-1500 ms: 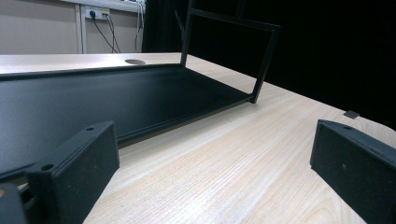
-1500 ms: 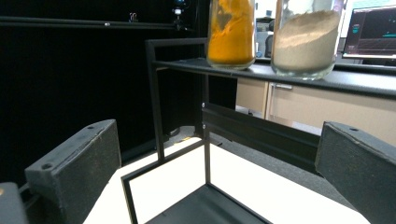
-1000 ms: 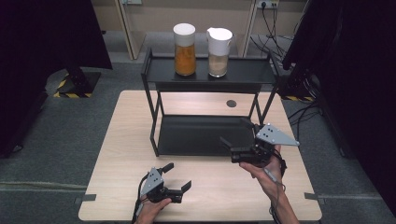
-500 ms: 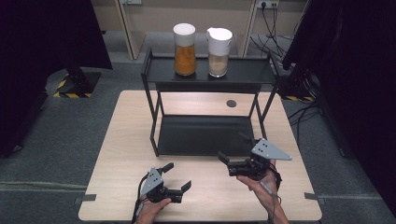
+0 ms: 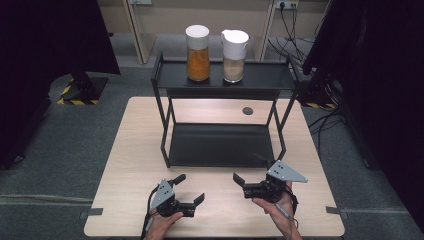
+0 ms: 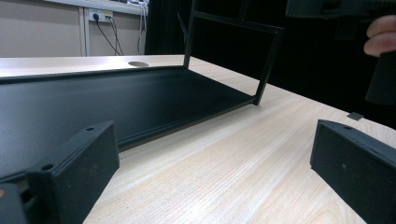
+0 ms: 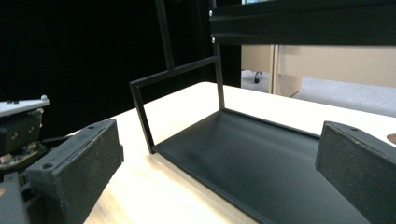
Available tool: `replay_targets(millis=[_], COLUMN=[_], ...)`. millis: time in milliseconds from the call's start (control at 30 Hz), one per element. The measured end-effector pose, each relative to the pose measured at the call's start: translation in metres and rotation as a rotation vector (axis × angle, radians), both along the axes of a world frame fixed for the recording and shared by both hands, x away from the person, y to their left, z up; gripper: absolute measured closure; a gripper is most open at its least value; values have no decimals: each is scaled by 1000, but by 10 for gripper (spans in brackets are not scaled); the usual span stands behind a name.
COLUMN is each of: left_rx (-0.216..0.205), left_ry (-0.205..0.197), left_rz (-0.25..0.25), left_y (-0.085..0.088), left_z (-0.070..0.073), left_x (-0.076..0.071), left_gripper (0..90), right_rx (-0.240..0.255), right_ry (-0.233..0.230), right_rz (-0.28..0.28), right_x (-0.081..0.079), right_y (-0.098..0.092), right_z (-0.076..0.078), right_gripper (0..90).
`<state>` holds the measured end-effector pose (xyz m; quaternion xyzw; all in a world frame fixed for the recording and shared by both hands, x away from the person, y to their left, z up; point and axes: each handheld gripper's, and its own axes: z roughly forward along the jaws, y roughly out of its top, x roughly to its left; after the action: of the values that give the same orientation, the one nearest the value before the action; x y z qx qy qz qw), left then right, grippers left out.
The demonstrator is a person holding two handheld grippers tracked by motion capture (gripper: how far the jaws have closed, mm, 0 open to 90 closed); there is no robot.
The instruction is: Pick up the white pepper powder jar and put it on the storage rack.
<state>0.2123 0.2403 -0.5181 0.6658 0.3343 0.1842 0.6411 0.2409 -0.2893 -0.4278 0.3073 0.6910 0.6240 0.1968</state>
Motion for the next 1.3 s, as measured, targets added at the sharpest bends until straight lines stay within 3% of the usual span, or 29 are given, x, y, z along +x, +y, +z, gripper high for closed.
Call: replay_targets(millis=[800, 1300], left_rx=[-7, -10], left_ry=[7, 4], left_rz=[12, 27], left_y=[1, 2], left_z=[-1, -1], left_x=[1, 1], left_gripper=[7, 7], right_rx=[16, 14], right_ry=[55, 81], right_rz=[16, 44], right_x=[-7, -5], right_y=[5, 7], right_z=[-47, -59], right_gripper=[6, 6])
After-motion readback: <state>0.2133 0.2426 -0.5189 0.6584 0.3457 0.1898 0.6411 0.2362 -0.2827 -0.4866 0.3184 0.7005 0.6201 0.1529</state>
